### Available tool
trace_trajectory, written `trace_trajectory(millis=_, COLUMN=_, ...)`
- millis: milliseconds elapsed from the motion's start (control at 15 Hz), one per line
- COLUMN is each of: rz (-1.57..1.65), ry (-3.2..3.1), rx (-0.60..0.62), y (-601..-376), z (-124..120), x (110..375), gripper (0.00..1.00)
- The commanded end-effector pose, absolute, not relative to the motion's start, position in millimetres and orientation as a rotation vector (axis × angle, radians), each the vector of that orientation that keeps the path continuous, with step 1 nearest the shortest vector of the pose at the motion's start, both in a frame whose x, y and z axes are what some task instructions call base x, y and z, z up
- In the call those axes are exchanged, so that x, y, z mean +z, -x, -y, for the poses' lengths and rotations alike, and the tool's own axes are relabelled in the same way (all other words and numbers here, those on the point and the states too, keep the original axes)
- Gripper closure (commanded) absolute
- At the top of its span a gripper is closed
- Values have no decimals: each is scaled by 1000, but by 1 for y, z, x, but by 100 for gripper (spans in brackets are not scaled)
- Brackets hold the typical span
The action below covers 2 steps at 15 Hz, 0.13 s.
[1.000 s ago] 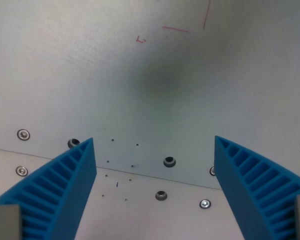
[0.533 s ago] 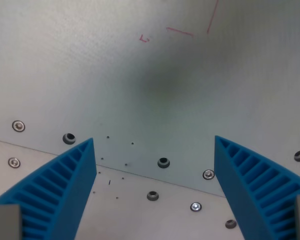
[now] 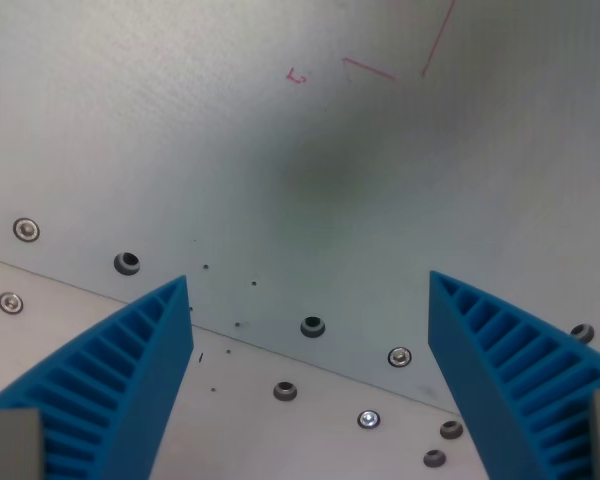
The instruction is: Rotate around gripper negative z
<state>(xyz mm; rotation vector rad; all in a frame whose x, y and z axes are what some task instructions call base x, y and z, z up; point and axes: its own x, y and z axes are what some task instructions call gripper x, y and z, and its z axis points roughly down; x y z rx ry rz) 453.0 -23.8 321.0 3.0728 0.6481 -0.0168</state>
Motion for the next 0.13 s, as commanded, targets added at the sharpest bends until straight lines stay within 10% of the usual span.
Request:
trace_trajectory(millis=67, rz=-885, ry=-3013, rx=-9, y=-453, z=24, x=324, gripper=0)
trace_trajectory(millis=133, rz=-902, ry=-3007, rx=-9, y=-453, z=24, x=324, gripper=0)
